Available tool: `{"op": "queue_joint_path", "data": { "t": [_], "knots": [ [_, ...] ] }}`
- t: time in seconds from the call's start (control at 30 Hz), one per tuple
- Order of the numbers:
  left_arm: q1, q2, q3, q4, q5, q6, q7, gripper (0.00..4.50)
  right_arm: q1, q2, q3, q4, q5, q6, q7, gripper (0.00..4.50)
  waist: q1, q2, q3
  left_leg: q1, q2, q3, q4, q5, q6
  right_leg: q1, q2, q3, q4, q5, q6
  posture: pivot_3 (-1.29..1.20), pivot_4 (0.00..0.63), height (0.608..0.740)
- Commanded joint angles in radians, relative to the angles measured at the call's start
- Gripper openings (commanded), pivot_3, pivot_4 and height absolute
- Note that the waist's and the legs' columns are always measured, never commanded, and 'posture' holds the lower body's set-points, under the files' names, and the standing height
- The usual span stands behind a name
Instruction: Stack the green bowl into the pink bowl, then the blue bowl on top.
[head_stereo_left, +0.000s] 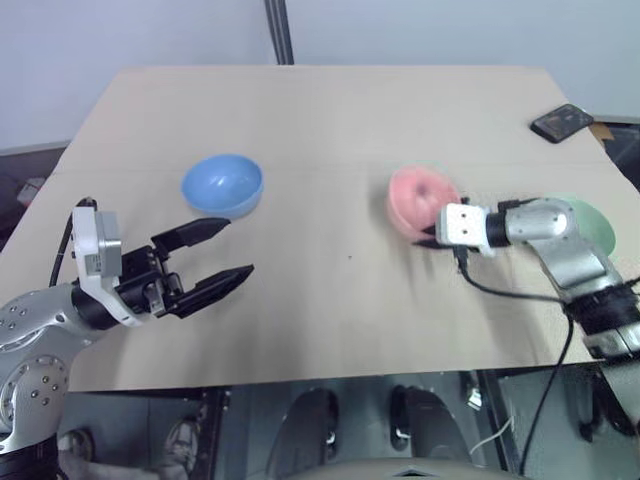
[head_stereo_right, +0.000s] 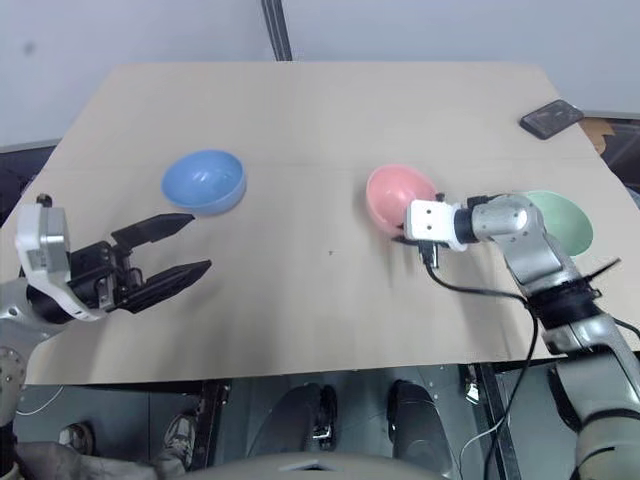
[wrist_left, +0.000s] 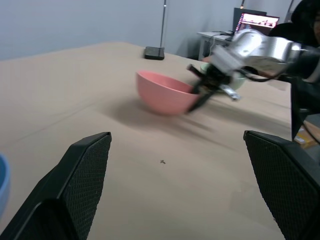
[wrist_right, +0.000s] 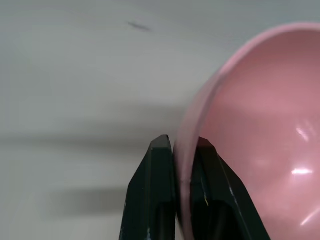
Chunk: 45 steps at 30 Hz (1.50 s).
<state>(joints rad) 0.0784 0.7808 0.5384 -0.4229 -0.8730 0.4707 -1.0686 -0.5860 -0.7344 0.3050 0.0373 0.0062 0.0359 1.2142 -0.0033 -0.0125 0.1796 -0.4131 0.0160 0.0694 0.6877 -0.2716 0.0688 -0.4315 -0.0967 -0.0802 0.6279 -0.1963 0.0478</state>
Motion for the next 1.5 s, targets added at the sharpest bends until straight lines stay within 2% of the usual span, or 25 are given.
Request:
{"op": "queue_joint_path", "data": {
  "t": [0.03, 0.17, 0.2, 0.27, 0.3, 0.33, 0.4, 0.5, 0.57, 0.6, 0.67, 0.77, 0.83, 1.0, 1.13, 1.17, 1.2, 1.23, 1.27, 1.33, 1.37, 1.4, 1.43, 1.5],
  "knots": [
    [-0.003, -0.009, 0.002, -0.023, -0.008, -0.028, -0.002, 4.50, 0.072, -0.044, 0.001, -0.209, 0.016, 0.119, 0.023, 0.30, 0.001, 0.000, 0.000, 0.000, 0.000, 0.000, 0.000, 0.000, 0.000, 0.000, 0.000, 0.000, 0.000, 0.000, 0.000, 0.00, 0.150, 0.740],
    [-0.010, -0.017, -0.022, -0.021, -0.002, -0.033, -0.008, 4.50, 0.111, -0.043, 0.034, -0.223, -0.049, 0.144, -0.010, 0.30, -0.007, -0.001, 0.000, 0.003, 0.000, 0.001, 0.001, 0.000, 0.000, 0.002, 0.001, 0.001, 0.001, 0.001, -0.002, 0.00, 0.150, 0.740],
    [-0.012, -0.016, -0.029, -0.020, 0.001, -0.035, -0.013, 4.50, 0.114, -0.038, 0.032, -0.217, -0.051, 0.149, -0.017, 0.87, -0.007, -0.001, -0.001, 0.004, 0.000, 0.001, 0.001, 0.000, -0.001, 0.003, 0.001, 0.001, 0.001, 0.001, -0.002, 0.00, 0.150, 0.740],
    [-0.025, -0.012, -0.041, -0.010, 0.002, -0.037, -0.017, 4.50, 0.122, -0.040, 0.021, -0.225, -0.052, 0.146, -0.029, 1.63, -0.005, -0.001, -0.001, 0.006, 0.001, 0.001, 0.001, 0.000, -0.001, 0.004, 0.001, 0.001, 0.002, 0.001, -0.002, 0.00, 0.150, 0.740],
    [-0.032, -0.009, -0.048, -0.005, 0.002, -0.039, -0.023, 4.50, 0.130, -0.038, 0.001, -0.239, -0.051, 0.151, -0.053, 2.24, -0.004, -0.001, -0.001, 0.006, 0.001, 0.001, 0.001, 0.000, -0.001, 0.004, 0.001, 0.001, 0.002, 0.001, -0.002, 0.00, 0.150, 0.740],
    [-0.040, -0.007, -0.056, 0.000, 0.006, -0.042, -0.030, 4.50, 0.144, -0.033, -0.032, -0.265, -0.031, 0.176, -0.075, 2.59, -0.001, -0.001, -0.001, 0.006, 0.001, 0.001, 0.001, 0.000, -0.001, 0.004, 0.001, 0.001, 0.002, 0.001, -0.002, 0.00, 0.150, 0.740],
    [-0.056, -0.003, -0.084, 0.007, 0.027, -0.056, -0.053, 4.50, 0.188, -0.023, -0.123, -0.347, 0.053, 0.264, -0.112, 3.62, 0.002, -0.001, -0.001, 0.006, 0.001, 0.001, 0.001, 0.001, -0.001, 0.004, 0.001, 0.001, 0.002, 0.001, -0.002, 0.00, 0.150, 0.740],
    [-0.102, -0.012, -0.138, 0.022, 0.046, -0.067, -0.060, 4.50, 0.272, -0.028, -0.307, -0.511, 0.232, 0.455, -0.144, 3.62, 0.016, -0.001, -0.001, 0.004, 0.001, 0.001, 0.001, 0.001, -0.001, 0.003, 0.001, 0.001, 0.002, 0.001, -0.003, 0.00, 0.150, 0.740],
    [-0.150, -0.028, -0.192, 0.041, 0.066, -0.080, -0.067, 4.50, 0.326, -0.059, -0.485, -0.579, 0.323, 0.573, -0.167, 3.62, 0.024, -0.001, -0.001, 0.003, 0.001, 0.001, 0.001, 0.001, -0.001, 0.003, 0.002, 0.001, 0.001, 0.001, -0.002, 0.00, 0.150, 0.740],
    [-0.171, -0.035, -0.213, 0.053, 0.074, -0.086, -0.072, 4.50, 0.345, -0.076, -0.552, -0.588, 0.344, 0.614, -0.180, 3.62, 0.028, -0.001, -0.001, 0.002, 0.001, 0.000, 0.001, 0.001, -0.001, 0.003, 0.001, -0.001, 0.000, 0.002, -0.002, 0.00, 0.150, 0.740],
    [-0.214, -0.049, -0.247, 0.081, 0.083, -0.093, -0.081, 4.50, 0.362, -0.103, -0.618, -0.531, 0.290, 0.618, -0.255, 3.62, 0.030, -0.002, -0.001, 0.002, 0.000, -0.001, 0.002, 0.000, -0.001, 0.003, 0.001, -0.001, 0.000, 0.002, -0.003, 0.00, 0.150, 0.740],
    [-0.266, -0.061, -0.282, 0.124, 0.097, -0.104, -0.102, 4.50, 0.338, -0.121, -0.608, -0.354, 0.147, 0.558, -0.427, 3.62, 0.024, -0.005, -0.004, 0.002, 0.000, 0.000, 0.002, 0.000, -0.001, 0.003, 0.002, -0.001, 0.000, 0.001, -0.002, 0.00, 0.150, 0.740],
    [-0.295, -0.064, -0.301, 0.152, 0.108, -0.112, -0.120, 4.50, 0.326, -0.124, -0.578, -0.238, 0.092, 0.513, -0.484, 3.62, 0.018, -0.005, -0.004, 0.003, 0.000, 0.001, 0.002, 0.000, -0.001, 0.003, 0.003, 0.000, 0.000, 0.001, -0.002, 0.00, 0.150, 0.740],
    [-0.337, -0.066, -0.315, 0.194, 0.118, -0.119, -0.143, 4.50, 0.296, -0.089, -0.508, -0.033, 0.085, 0.486, -0.488, 3.62, 0.010, -0.004, -0.004, 0.003, 0.001, 0.003, 0.001, 0.001, -0.001, 0.001, 0.005, 0.003, 0.001, 0.002, -0.002, 0.00, 0.150, 0.740],
    [-0.338, -0.065, -0.309, 0.198, 0.120, -0.121, -0.149, 4.50, 0.278, -0.090, -0.483, 0.039, 0.103, 0.466, -0.452, 3.62, 0.012, -0.004, -0.004, 0.002, 0.002, 0.003, 0.001, 0.001, -0.001, 0.001, 0.005, 0.004, 0.001, 0.002, -0.002, 0.00, 0.150, 0.740],
    [-0.335, -0.065, -0.307, 0.195, 0.119, -0.120, -0.147, 4.50, 0.269, -0.094, -0.483, 0.050, 0.106, 0.464, -0.449, 3.09, 0.013, -0.004, -0.004, 0.002, 0.002, 0.003, 0.001, 0.001, -0.001, 0.001, 0.005, 0.004, 0.000, 0.002, -0.002, 0.00, 0.150, 0.740],
    [-0.329, -0.066, -0.305, 0.190, 0.118, -0.119, -0.145, 4.50, 0.260, -0.097, -0.486, 0.059, 0.107, 0.460, -0.451, 2.84, 0.014, -0.004, -0.004, 0.002, 0.002, 0.003, 0.001, 0.001, -0.001, 0.001, 0.005, 0.004, 0.000, 0.002, -0.002, 0.00, 0.150, 0.740],
    [-0.325, -0.066, -0.303, 0.185, 0.117, -0.119, -0.142, 4.50, 0.255, -0.099, -0.487, 0.065, 0.107, 0.455, -0.453, 2.31, 0.014, -0.004, -0.004, 0.002, 0.002, 0.003, 0.001, 0.001, -0.001, 0.001, 0.005, 0.004, 0.000, 0.002, -0.002, 0.00, 0.150, 0.740],
    [-0.319, -0.067, -0.302, 0.179, 0.116, -0.118, -0.137, 4.50, 0.252, -0.100, -0.489, 0.065, 0.108, 0.451, -0.453, 1.98, 0.014, -0.004, -0.004, 0.002, 0.002, 0.003, 0.001, 0.001, -0.001, 0.001, 0.005, 0.004, 0.000, 0.002, -0.002, 0.00, 0.150, 0.740],
    [-0.311, -0.070, -0.300, 0.168, 0.113, -0.115, -0.129, 4.50, 0.250, -0.104, -0.489, 0.053, 0.112, 0.443, -0.449, 0.97, 0.015, -0.004, -0.004, 0.002, 0.003, 0.003, 0.001, 0.001, -0.001, 0.001, 0.005, 0.004, 0.001, 0.002, -0.002, 0.00, 0.150, 0.740],
    [-0.306, -0.071, -0.300, 0.165, 0.113, -0.116, -0.127, 4.50, 0.252, -0.110, -0.486, 0.032, 0.111, 0.428, -0.443, 0.81, 0.015, -0.004, -0.004, 0.002, 0.003, 0.003, 0.001, 0.001, -0.001, 0.001, 0.005, 0.004, 0.001, 0.002, -0.002, 0.00, 0.150, 0.740],
    [-0.301, -0.071, -0.298, 0.164, 0.114, -0.117, -0.126, 4.50, 0.256, -0.116, -0.482, 0.008, 0.111, 0.410, -0.435, 0.18, 0.017, -0.004, -0.004, 0.002, 0.003, 0.003, 0.001, 0.001, -0.001, 0.001, 0.005, 0.004, 0.000, 0.002, -0.002, 0.00, 0.150, 0.740],
    [-0.298, -0.072, -0.297, 0.164, 0.114, -0.118, -0.125, 4.50, 0.256, -0.117, -0.481, -0.029, 0.124, 0.398, -0.418, 0.02, 0.017, -0.004, -0.004, 0.002, 0.003, 0.003, 0.001, 0.001, -0.001, 0.001, 0.005, 0.004, 0.000, 0.002, -0.002, 0.00, 0.150, 0.740],
    [-0.294, -0.072, -0.295, 0.164, 0.114, -0.116, -0.120, 4.50, 0.254, -0.105, -0.480, -0.132, 0.177, 0.408, -0.379, 0.02, 0.016, -0.004, -0.003, 0.002, 0.003, 0.003, 0.001, 0.001, -0.001, 0.001, 0.005, 0.004, 0.000, 0.002, -0.002, 0.00, 0.150, 0.740]
  ]
}}
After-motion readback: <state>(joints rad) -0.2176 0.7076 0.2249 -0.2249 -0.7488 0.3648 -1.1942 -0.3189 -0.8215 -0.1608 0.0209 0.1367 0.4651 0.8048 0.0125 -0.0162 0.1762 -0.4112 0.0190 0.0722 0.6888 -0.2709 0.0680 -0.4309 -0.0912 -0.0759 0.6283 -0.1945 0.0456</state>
